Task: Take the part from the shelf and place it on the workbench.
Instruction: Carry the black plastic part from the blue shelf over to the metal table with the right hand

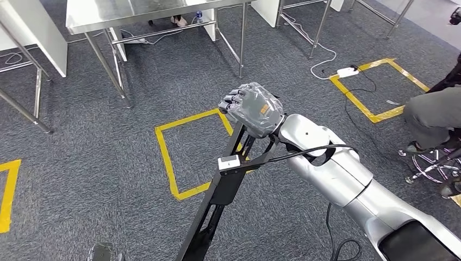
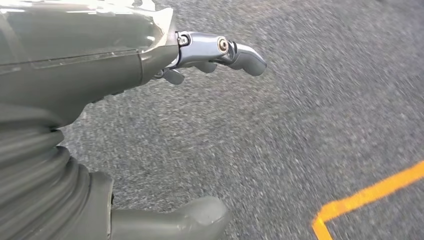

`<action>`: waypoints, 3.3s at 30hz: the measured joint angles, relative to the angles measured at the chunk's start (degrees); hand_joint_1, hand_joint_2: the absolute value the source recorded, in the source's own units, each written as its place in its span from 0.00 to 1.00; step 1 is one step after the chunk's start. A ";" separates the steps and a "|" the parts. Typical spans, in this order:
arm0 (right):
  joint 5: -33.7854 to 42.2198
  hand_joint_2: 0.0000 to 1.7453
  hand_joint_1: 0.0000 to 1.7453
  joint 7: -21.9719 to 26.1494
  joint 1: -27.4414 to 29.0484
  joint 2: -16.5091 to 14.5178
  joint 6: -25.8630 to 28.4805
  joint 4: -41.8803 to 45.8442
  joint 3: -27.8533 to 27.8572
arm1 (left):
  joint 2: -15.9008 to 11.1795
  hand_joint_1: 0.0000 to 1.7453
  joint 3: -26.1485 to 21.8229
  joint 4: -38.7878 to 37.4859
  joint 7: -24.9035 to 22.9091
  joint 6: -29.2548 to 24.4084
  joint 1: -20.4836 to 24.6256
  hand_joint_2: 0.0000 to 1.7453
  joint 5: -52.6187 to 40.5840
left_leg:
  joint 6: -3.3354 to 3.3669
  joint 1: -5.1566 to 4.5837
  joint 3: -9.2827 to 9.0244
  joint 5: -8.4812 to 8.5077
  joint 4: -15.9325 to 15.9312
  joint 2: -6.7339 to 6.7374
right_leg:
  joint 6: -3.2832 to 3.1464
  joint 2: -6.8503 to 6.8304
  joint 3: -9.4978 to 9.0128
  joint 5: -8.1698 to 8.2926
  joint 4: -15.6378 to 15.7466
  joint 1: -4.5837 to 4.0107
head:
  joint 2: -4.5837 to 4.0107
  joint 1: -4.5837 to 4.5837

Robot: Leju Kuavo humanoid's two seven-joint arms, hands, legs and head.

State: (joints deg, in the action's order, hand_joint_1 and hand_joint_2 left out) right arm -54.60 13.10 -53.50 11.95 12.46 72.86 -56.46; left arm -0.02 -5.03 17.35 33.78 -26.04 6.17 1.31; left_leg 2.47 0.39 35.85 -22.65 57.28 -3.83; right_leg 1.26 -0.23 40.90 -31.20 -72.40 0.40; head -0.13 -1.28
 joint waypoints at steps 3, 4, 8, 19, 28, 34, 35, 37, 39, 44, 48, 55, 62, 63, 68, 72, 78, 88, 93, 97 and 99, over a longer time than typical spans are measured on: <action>0.00 1.00 0.93 -0.01 0.07 0.03 -0.01 0.09 -0.03 | 0.02 0.00 0.00 0.00 0.14 -0.03 -0.03 1.00 0.07 | -0.64 0.04 0.20 -0.39 0.71 -2.03 | 1.04 2.21 -4.92 4.69 11.01 0.74 | 0.00 0.01; 0.02 1.00 0.93 0.00 0.12 -0.03 0.00 0.12 -0.05 | -0.02 0.00 0.00 0.00 0.22 -0.06 -0.05 1.00 0.07 | -0.96 0.01 0.39 -0.48 0.92 -2.52 | 0.87 2.69 -5.81 5.31 12.77 0.83 | 0.00 0.01; 0.00 1.00 0.93 0.01 0.27 -0.51 0.09 0.12 -0.11 | -0.06 0.00 0.02 0.01 0.36 -0.25 -0.52 1.00 0.03 | -2.06 0.17 1.20 -0.84 1.59 -2.33 | -0.66 1.31 -6.28 5.70 13.43 0.75 | 0.00 -0.09; -0.06 1.00 0.93 0.10 1.13 -0.90 0.42 0.08 -0.14 | -0.07 0.00 0.03 0.11 0.34 -0.56 -0.24 1.00 -0.03 | -1.78 -0.35 1.37 -1.06 2.61 7.01 | -1.88 -4.10 -7.06 4.89 13.54 -0.31 | 0.00 -0.61; -0.07 1.00 0.93 0.30 1.52 -0.98 0.74 -0.03 0.18 | 0.08 0.00 0.02 0.34 0.51 -0.63 -0.16 1.00 0.08 | 0.34 -0.04 -0.04 -0.10 0.08 2.86 | -0.88 -0.25 -0.49 -1.53 -0.67 -0.12 | 0.00 -0.17; -0.21 1.00 0.93 0.37 1.84 -0.67 0.75 -0.17 0.21 | 0.22 0.00 0.03 0.35 0.67 -0.64 -0.34 1.00 0.36 | -0.46 -0.09 0.21 -0.51 0.84 -0.78 | 1.00 1.52 -5.69 5.03 12.28 0.65 | 0.00 -0.09; -0.23 1.00 0.93 0.40 1.85 -0.73 0.75 -0.18 0.21 | 0.20 0.00 0.02 0.35 0.74 -0.65 -0.38 1.00 0.42 | -0.74 -0.15 0.35 -0.58 0.96 -1.04 | 0.71 1.79 -6.28 5.47 13.56 0.67 | 0.00 -0.09; -0.27 1.00 0.93 0.46 1.86 -0.82 0.77 -0.19 0.21 | 0.19 0.00 0.02 0.35 0.88 -0.67 -0.57 1.00 0.53 | -0.69 -0.15 0.48 -0.57 1.04 -1.22 | 0.13 1.52 -6.44 5.63 13.77 0.56 | 0.00 -0.14; -0.27 1.00 0.93 0.48 1.82 -0.84 0.76 -0.19 0.22 | 0.19 0.00 0.03 0.35 0.94 -0.64 -0.74 1.00 0.65 | -0.39 -0.05 0.43 -0.58 1.00 -1.07 | -0.01 1.60 -6.45 5.73 13.83 0.51 | 0.00 -0.14; -0.44 1.00 0.93 0.51 1.80 -0.87 0.81 -0.19 0.21 | 0.13 0.00 0.03 0.35 0.95 -0.51 -0.76 1.00 0.84 | -0.42 0.07 0.10 -0.59 0.57 -0.59 | -0.10 1.94 -6.45 5.75 13.82 0.32 | 0.00 -0.15; -0.56 1.00 0.93 0.51 1.80 -0.87 0.86 -0.19 0.20 | 0.13 0.00 0.02 0.35 0.95 -0.50 -0.76 1.00 0.83 | -0.87 0.16 0.07 -0.61 0.50 -0.50 | -0.46 1.96 -6.44 5.73 13.80 0.16 | 0.00 -0.15; -0.68 1.00 0.93 0.51 1.79 -0.87 0.88 -0.19 0.20 | 0.13 0.00 0.16 0.35 0.49 0.13 -0.76 1.00 0.66 | -1.65 0.15 0.08 -0.68 0.48 -0.44 | -0.50 1.95 -6.45 5.71 13.79 0.15 | 0.00 -0.12; -0.87 1.00 0.93 0.48 1.83 -0.89 0.92 -0.19 0.13 | -0.01 0.00 0.49 0.35 0.29 0.40 -0.74 1.00 0.30 | -1.26 -0.24 0.26 -0.88 0.93 -0.43 | -0.40 1.96 -6.54 5.75 13.96 0.63 | 0.00 -0.14; -0.89 1.00 0.93 0.48 1.86 -0.89 0.92 -0.20 0.08 | -0.06 0.00 0.57 0.35 0.29 0.42 -0.74 1.00 0.20 | -1.13 -0.26 0.30 -0.96 1.04 -0.43 | -0.38 1.96 -6.55 5.75 13.96 0.67 | 0.00 -0.15; -0.96 1.00 0.93 0.47 1.86 -0.86 1.01 -0.19 0.01 | -0.11 0.00 0.81 0.40 0.29 0.40 -0.72 1.00 -0.03 | -0.03 -0.03 -0.45 -0.66 0.00 -0.19 | 0.03 1.74 -6.52 5.50 13.97 0.47 | 0.00 -0.10; -0.97 1.00 0.93 0.44 1.83 -0.79 1.07 -0.19 -0.08 | -0.04 0.00 0.84 0.44 0.28 0.40 -0.71 1.00 -0.04 | 0.54 0.28 -1.40 -0.25 -1.10 0.29 | -0.18 1.00 -0.52 0.54 2.05 0.47 | 0.00 -0.02; -1.01 1.00 0.93 0.43 2.21 -0.59 1.09 -0.32 -0.35 | 0.01 0.00 0.85 0.44 0.27 0.40 -0.75 1.00 -0.04 | -0.88 0.50 -1.21 -1.28 0.06 0.11 | 2.14 1.01 -4.25 5.47 11.21 1.44 | 0.00 0.04; -1.04 1.00 0.93 0.43 2.23 -0.79 1.16 -0.45 -0.54 | -0.09 0.00 0.87 0.44 0.34 0.40 -0.83 1.00 -0.04 | -3.37 0.82 6.74 -8.32 15.08 3.53 | -1.41 0.45 -6.21 5.92 13.82 0.83 | 0.00 -0.37; -1.07 1.00 0.93 0.43 2.18 -0.82 1.16 -0.51 -0.53 | -0.11 0.00 0.88 0.44 0.38 0.40 -0.91 1.00 -0.02 | -1.99 0.46 2.94 -1.51 5.26 4.02 | -1.72 0.09 -7.04 5.32 13.84 0.16 | 0.00 -0.34; -1.10 1.00 0.93 0.48 1.90 -0.82 1.14 -0.51 -0.51 | -0.18 0.00 0.90 0.45 0.46 0.40 -0.81 1.00 0.03 | -0.97 -0.36 0.80 -0.89 0.99 4.10 | -0.88 -0.18 -7.33 4.78 14.09 0.01 | 0.00 -0.35; -1.10 1.00 0.93 0.49 1.77 -0.77 1.14 -0.50 -0.45 | -0.17 0.00 0.97 0.49 0.56 0.40 -0.79 1.00 0.07 | -0.47 -0.16 0.01 -0.72 0.22 3.84 | -0.39 -0.26 -7.02 4.17 13.17 0.03 | 0.00 -0.28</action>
State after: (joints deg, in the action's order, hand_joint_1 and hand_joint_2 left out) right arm -55.70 13.60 -51.73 11.18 13.60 72.36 -56.91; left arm -0.20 -4.06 17.84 34.34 -25.64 5.37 1.38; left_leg 1.99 0.23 35.86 -23.37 57.51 0.02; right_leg 0.87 -0.50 33.89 -27.03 -59.23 0.42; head -0.13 -1.56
